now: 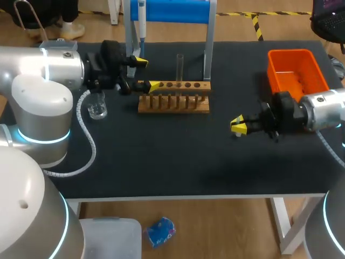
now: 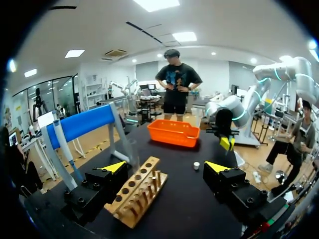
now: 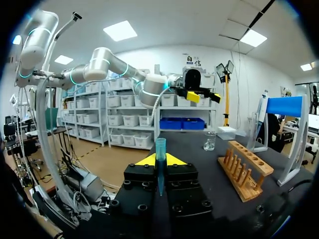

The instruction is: Invert the test tube, pick up the pipette, mount the tip to pipette, aspirate from beaker and dispense into the tube, eject the tip, return the pipette, and cap with the stopper.

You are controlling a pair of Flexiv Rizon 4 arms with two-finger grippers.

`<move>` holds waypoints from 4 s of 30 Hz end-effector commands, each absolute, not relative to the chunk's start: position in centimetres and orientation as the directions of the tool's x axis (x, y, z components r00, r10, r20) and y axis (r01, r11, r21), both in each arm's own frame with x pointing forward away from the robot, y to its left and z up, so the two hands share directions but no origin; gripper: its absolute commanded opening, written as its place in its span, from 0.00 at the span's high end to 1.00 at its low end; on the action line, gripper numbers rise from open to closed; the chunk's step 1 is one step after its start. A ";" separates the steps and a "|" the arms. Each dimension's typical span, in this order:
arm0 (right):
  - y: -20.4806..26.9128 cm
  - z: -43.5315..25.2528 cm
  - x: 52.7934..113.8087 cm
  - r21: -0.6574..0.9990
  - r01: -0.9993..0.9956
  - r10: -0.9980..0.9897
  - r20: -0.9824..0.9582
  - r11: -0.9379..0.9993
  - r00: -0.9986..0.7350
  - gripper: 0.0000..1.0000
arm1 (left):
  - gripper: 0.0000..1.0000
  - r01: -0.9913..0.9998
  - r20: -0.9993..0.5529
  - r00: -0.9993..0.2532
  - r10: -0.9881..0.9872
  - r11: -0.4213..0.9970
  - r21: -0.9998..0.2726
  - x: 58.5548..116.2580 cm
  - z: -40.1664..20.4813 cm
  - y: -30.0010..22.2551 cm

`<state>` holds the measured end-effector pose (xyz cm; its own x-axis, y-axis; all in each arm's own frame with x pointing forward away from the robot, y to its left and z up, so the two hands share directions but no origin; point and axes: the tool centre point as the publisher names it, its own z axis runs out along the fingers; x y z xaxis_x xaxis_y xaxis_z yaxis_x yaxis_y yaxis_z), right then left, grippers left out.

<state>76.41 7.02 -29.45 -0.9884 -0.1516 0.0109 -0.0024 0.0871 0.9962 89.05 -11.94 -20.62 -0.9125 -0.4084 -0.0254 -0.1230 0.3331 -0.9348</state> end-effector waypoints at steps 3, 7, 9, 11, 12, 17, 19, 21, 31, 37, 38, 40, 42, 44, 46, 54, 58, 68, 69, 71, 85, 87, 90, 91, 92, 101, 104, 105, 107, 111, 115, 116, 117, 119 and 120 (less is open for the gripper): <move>5.6 -29.7 76.5 0.996 -0.012 -0.197 0.006 0.091 -0.980 1.00 | 0.00 -0.154 -0.037 -0.863 -0.504 0.331 -0.931 90.8 -20.2 -11.1; 5.6 -29.7 76.5 0.996 -0.012 -0.197 0.006 0.091 -0.980 1.00 | 0.00 -0.170 -0.047 -0.819 -0.572 0.319 -0.932 93.0 -20.0 -10.0; 5.6 -29.7 76.5 0.996 -0.012 -0.197 0.006 0.091 -0.980 1.00 | 0.00 -0.186 -0.031 -0.792 -0.609 0.289 -0.939 94.2 -19.7 -9.7; 5.6 -29.7 76.5 0.996 -0.012 -0.197 0.006 0.091 -0.980 1.00 | 0.00 -0.190 -0.029 -0.765 -0.643 0.268 -0.944 95.3 -19.4 -9.5; 5.6 -29.7 76.5 0.996 -0.012 -0.197 0.006 0.091 -0.980 1.00 | 0.00 -0.202 -0.020 -0.750 -0.661 0.258 -0.945 96.0 -19.2 -9.5; 5.6 -29.7 76.5 0.996 -0.012 -0.197 0.006 0.091 -0.980 1.00 | 0.00 -0.232 -0.016 -0.631 -0.775 0.208 -0.950 99.0 -18.4 -9.2; 5.6 -29.7 76.5 0.996 -0.012 -0.197 0.006 0.091 -0.980 1.00 | 0.00 -0.232 -0.045 -0.588 -0.807 0.222 -0.947 100.0 -18.1 -9.1; 5.6 -29.7 76.5 0.996 -0.012 -0.197 0.006 0.091 -0.980 1.00 | 0.00 -0.236 -0.050 -0.555 -0.830 0.215 -0.948 100.8 -17.8 -9.1; 5.6 -29.7 76.5 0.996 -0.012 -0.197 0.006 0.091 -0.980 1.00 | 0.00 -0.265 -0.073 -0.486 -0.871 0.226 -0.937 102.8 -17.5 -9.4; 5.6 -29.7 76.5 0.996 -0.012 -0.197 0.006 0.091 -0.980 1.00 | 0.00 -0.265 -0.073 -0.486 -0.871 0.226 -0.937 102.8 -17.5 -9.4; 5.6 -29.7 76.5 0.996 -0.012 -0.197 0.006 0.091 -0.980 1.00 | 0.00 -0.265 -0.073 -0.486 -0.871 0.226 -0.937 102.8 -17.5 -9.4; 5.6 -29.7 76.5 0.996 -0.012 -0.197 0.006 0.091 -0.980 1.00 | 0.00 -0.265 -0.073 -0.486 -0.871 0.226 -0.937 102.8 -17.5 -9.4; 5.6 -29.7 76.5 0.996 -0.012 -0.197 0.006 0.091 -0.980 1.00 | 0.00 -0.265 -0.073 -0.486 -0.871 0.226 -0.937 102.8 -17.5 -9.4; 5.6 -29.7 76.5 0.996 -0.012 -0.197 0.006 0.091 -0.980 1.00 | 0.00 -0.253 -0.097 -0.468 -0.878 0.238 -0.938 103.0 -17.9 -9.5; 5.6 -29.7 76.5 0.996 -0.012 -0.197 0.006 0.091 -0.980 1.00 | 0.00 -0.284 -0.085 -0.422 -0.903 0.221 -0.933 104.0 -18.3 -9.6; 5.6 -29.7 76.5 0.996 -0.012 -0.197 0.006 0.091 -0.980 1.00 | 0.00 -0.345 -0.078 -0.316 -0.945 0.191 -0.919 107.9 -19.9 -10.1; 5.6 -29.7 76.5 0.996 -0.012 -0.197 0.006 0.091 -0.980 1.00 | 0.00 -0.348 -0.076 -0.277 -0.958 0.173 -0.921 108.9 -21.0 -10.2; 5.6 -29.7 76.5 0.996 -0.012 -0.197 0.006 0.091 -0.980 1.00 | 0.10 -0.341 -0.076 -0.173 -0.982 0.132 -0.931 111.4 -22.4 -9.4; 5.6 -29.7 76.5 0.996 -0.012 -0.197 0.006 0.091 -0.980 1.00 | 0.20 -0.337 -0.065 -0.163 -0.984 0.117 -0.934 111.7 -22.5 -9.3; 5.6 -29.7 76.5 0.996 -0.012 -0.197 0.006 0.091 -0.980 1.00 | 0.23 -0.334 -0.065 -0.158 -0.985 0.115 -0.935 112.3 -22.6 -9.1; 5.6 -29.7 76.5 0.996 -0.012 -0.197 0.006 0.091 -0.980 1.00 | 0.40 -0.315 -0.046 -0.134 -0.990 0.087 -0.945 114.7 -22.7 -8.5; 5.6 -29.7 76.5 0.996 -0.012 -0.197 0.006 0.091 -0.980 1.00 | 0.45 -0.313 -0.048 -0.136 -0.990 0.089 -0.945 115.0 -22.8 -8.5; 5.6 -29.7 76.5 0.996 -0.012 -0.197 0.006 0.091 -0.980 1.00 | 0.50 -0.309 -0.043 -0.141 -0.989 0.085 -0.947 115.4 -22.8 -8.4; 5.6 -29.7 76.5 0.996 -0.012 -0.197 0.006 0.091 -0.980 1.00 | 0.51 -0.309 -0.035 -0.143 -0.989 0.079 -0.948 115.5 -22.8 -8.4; 5.6 -29.7 76.5 0.996 -0.012 -0.197 0.006 0.091 -0.980 1.00 | 0.52 -0.307 -0.035 -0.148 -0.988 0.080 -0.948 115.6 -22.8 -8.3; 5.6 -29.7 76.5 0.996 -0.012 -0.197 0.006 0.091 -0.980 1.00 | 0.52 -0.311 -0.031 -0.165 -0.986 0.082 -0.947 116.3 -23.2 -8.3; 5.6 -29.7 76.5 0.996 -0.012 -0.197 0.006 0.091 -0.980 1.00 | 0.51 -0.310 -0.031 -0.171 -0.985 0.083 -0.947 116.5 -23.2 -8.4; 5.6 -29.7 76.5 0.996 -0.012 -0.197 0.006 0.091 -0.980 1.00 | 0.51 -0.310 -0.031 -0.173 -0.985 0.084 -0.947 116.5 -23.1 -8.4; 5.6 -29.7 76.5 0.996 -0.012 -0.197 0.006 0.091 -0.980 1.00 | 0.52 -0.309 -0.032 -0.175 -0.984 0.086 -0.947 116.7 -23.1 -8.4; 5.6 -29.7 76.5 0.996 -0.012 -0.197 0.006 0.091 -0.980 1.00 | 0.52 -0.312 -0.037 -0.178 -0.983 0.092 -0.946 117.0 -23.1 -8.4; 5.6 -29.7 76.5 0.996 -0.012 -0.197 0.006 0.091 -0.980 1.00 | 0.52 -0.316 -0.041 -0.181 -0.983 0.098 -0.944 117.3 -23.2 -8.4; 5.6 -29.7 76.5 0.996 -0.012 -0.197 0.006 0.091 -0.980 1.00 | 0.52 -0.317 -0.042 -0.183 -0.982 0.099 -0.943 117.4 -23.2 -8.4; 5.6 -29.7 76.5 0.996 -0.012 -0.197 0.006 0.091 -0.980 1.00 | 0.52 -0.318 -0.042 -0.184 -0.982 0.100 -0.943 117.5 -23.2 -8.5; 5.6 -29.7 76.5 0.996 -0.012 -0.197 0.006 0.091 -0.980 1.00 | 0.52 -0.319 -0.045 -0.186 -0.982 0.104 -0.942 117.7 -23.3 -8.5; 5.6 -29.7 76.5 0.996 -0.012 -0.197 0.006 0.091 -0.980 1.00 | 0.52 -0.320 -0.047 -0.187 -0.981 0.105 -0.942 117.7 -23.3 -8.5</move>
